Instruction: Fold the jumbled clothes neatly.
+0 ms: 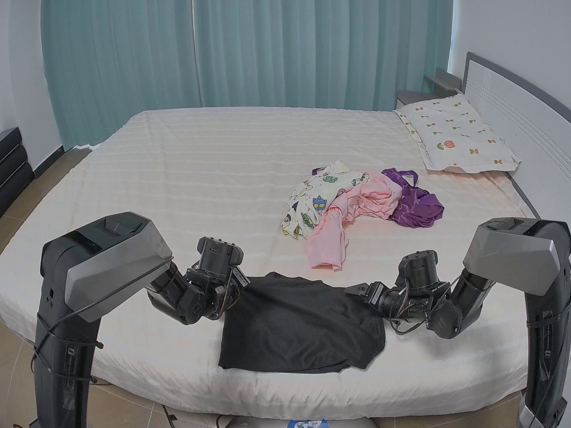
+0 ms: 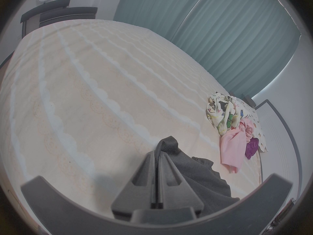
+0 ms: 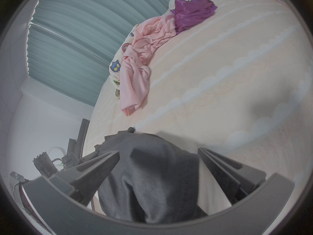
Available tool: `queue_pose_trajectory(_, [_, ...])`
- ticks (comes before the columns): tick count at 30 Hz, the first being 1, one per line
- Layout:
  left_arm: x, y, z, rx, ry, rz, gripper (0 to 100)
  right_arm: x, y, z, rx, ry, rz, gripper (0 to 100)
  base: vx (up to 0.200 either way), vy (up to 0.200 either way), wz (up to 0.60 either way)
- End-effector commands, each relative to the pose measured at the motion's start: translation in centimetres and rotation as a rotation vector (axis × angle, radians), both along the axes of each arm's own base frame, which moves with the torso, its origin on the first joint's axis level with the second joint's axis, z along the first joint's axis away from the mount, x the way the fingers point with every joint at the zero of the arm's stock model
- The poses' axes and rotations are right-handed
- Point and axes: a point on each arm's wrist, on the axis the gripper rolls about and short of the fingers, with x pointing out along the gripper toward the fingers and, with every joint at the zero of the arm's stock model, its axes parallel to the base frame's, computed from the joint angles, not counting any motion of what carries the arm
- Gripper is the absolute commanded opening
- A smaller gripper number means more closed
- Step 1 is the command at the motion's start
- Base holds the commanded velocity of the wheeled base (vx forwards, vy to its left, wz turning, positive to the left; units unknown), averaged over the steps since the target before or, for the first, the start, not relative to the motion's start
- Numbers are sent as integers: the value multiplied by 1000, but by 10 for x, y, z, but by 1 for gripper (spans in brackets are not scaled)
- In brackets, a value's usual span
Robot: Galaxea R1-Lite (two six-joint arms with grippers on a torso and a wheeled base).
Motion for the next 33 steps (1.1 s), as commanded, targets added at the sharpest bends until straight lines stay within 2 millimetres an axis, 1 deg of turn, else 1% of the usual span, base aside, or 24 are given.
queue_pose_trajectory(1, [-2, -1, 4, -2, -5, -3, 0, 10, 6, -3, 19, -8, -17, 100, 0, 0, 0])
queue_pose_trajectory(3, [-2, 0, 3, -1, -2, -3, 0, 14, 8, -2, 31, -2, -27, 100, 0, 0, 0])
queue_pose_trajectory(4, [-2, 0, 3, -1, -2, -3, 0, 14, 8, -2, 31, -2, -27, 0, 0, 0, 0])
queue_pose_trajectory(14, [-4, -1, 1, 3, 7, -6, 0, 18, 9, 4, 65, 6, -54, 0, 0, 0, 0])
queue_pose_trajectory(18, [-5, -1, 0, 5, 10, -4, 0, 21, 5, 8, 71, -11, -88, 0, 0, 0, 0])
queue_pose_trajectory(20, [-5, 0, 0, 5, 10, -2, 0, 24, -2, 12, 64, -26, -127, 0, 0, 0, 0])
queue_pose_trajectory(22, [-5, 1, 1, 4, 9, 0, 0, 25, -4, 14, 62, -34, -138, 0, 0, 0, 0])
queue_pose_trajectory(28, [-3, 3, 2, 1, 3, 7, 0, 30, -18, 26, 61, -67, -195, 0, 0, 0, 0])
queue_pose_trajectory(33, [-3, 5, 2, 3, 4, 11, 0, 30, -19, 26, 60, -73, -198, 0, 0, 0, 0])
